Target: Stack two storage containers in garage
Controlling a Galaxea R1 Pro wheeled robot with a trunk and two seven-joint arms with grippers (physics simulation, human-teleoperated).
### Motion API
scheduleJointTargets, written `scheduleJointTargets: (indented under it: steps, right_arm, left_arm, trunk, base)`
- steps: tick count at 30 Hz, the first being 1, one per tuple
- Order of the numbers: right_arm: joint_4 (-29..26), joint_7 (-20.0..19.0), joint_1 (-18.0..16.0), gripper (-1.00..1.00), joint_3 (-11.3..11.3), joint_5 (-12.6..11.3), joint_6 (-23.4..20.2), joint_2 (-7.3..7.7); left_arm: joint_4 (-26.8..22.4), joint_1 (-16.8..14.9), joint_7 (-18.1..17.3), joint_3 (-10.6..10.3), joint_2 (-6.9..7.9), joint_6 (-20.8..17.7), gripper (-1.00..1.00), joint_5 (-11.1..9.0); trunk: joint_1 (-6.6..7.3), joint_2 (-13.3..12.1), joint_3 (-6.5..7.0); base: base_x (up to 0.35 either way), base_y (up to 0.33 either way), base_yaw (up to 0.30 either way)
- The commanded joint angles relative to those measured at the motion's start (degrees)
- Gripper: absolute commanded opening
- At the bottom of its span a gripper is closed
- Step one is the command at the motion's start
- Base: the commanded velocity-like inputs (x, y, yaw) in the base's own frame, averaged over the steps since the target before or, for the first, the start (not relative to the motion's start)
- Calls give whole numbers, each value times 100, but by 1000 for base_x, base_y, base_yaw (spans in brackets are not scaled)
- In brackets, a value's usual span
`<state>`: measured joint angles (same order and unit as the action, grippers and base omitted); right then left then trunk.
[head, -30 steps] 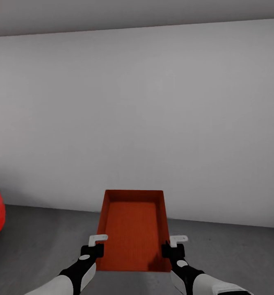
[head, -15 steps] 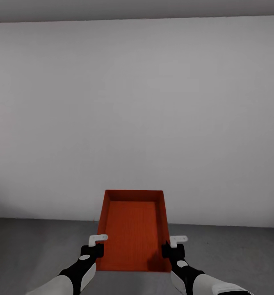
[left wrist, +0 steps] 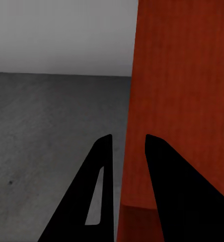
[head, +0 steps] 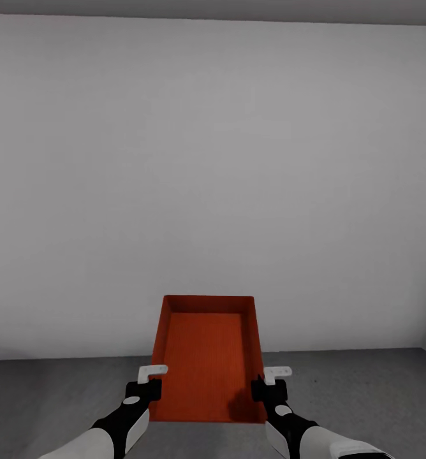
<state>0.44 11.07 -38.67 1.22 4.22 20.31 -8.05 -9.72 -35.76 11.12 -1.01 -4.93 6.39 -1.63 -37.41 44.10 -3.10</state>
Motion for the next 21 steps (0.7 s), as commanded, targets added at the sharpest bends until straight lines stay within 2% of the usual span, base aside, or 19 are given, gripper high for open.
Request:
scheduleJointTargets:
  steps: [1,12,21]
  right_arm:
    - [-35,27,-9,-100,-272,167,39,-4]
    - [-35,27,-9,-100,-272,166,27,-11]
    - [-35,27,-9,-100,-272,158,17,-8]
  left_arm:
    - [22,-1,58,61,1,28,-100,-28]
    - [22,-1,63,64,1,29,-100,-31]
    - [22,-1,65,66,1,29,-100,-31]
  trunk:
    - [-2,8,-10]
    - [-2,8,-12]
    - [-2,8,-81]
  base:
    - [17,5,-6]
    - [2,1,-1]
    - [0,0,0]
